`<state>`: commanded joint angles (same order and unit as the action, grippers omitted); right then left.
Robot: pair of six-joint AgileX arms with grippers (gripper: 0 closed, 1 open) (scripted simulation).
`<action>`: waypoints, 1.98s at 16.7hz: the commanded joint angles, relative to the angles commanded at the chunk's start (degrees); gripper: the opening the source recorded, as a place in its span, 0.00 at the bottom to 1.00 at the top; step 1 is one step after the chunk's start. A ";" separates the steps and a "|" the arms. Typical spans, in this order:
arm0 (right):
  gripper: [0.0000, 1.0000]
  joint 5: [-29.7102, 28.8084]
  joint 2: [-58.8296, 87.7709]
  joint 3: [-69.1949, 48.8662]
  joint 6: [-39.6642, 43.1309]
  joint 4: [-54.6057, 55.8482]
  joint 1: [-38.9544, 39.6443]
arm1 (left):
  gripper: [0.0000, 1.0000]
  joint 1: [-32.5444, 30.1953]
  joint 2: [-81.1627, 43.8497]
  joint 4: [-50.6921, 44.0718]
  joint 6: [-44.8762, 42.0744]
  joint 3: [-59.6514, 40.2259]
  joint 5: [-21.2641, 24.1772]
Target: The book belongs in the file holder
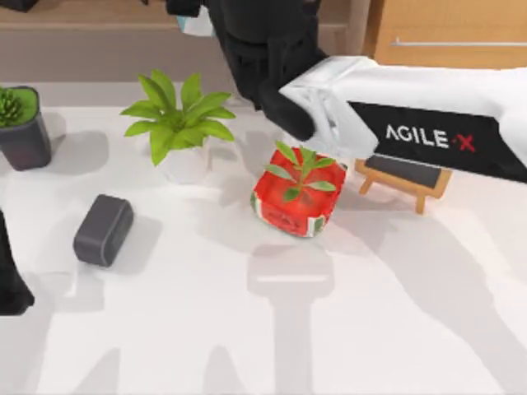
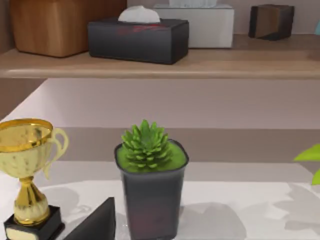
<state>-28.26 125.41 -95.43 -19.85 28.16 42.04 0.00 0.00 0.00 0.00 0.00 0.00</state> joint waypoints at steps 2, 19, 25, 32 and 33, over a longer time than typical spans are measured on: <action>0.00 5.50 -6.21 8.51 -5.43 1.21 -0.23 | 1.00 0.00 0.00 0.00 0.00 0.00 0.00; 0.00 48.23 -47.33 59.69 -49.05 7.51 -35.44 | 1.00 0.00 0.00 0.00 0.00 0.00 0.00; 0.00 53.68 -36.23 59.63 -58.32 7.08 -57.47 | 1.00 0.00 0.00 0.00 0.00 0.00 0.00; 0.00 54.89 -21.55 46.53 -62.43 10.08 -70.95 | 1.00 0.00 0.00 0.00 0.00 0.00 0.00; 0.00 54.87 -19.92 45.17 -62.64 10.30 -71.47 | 1.00 0.00 0.00 0.00 0.00 0.00 0.00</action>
<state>26.61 105.49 -50.27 -82.50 38.47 -29.43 0.00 0.00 0.00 0.00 0.00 0.00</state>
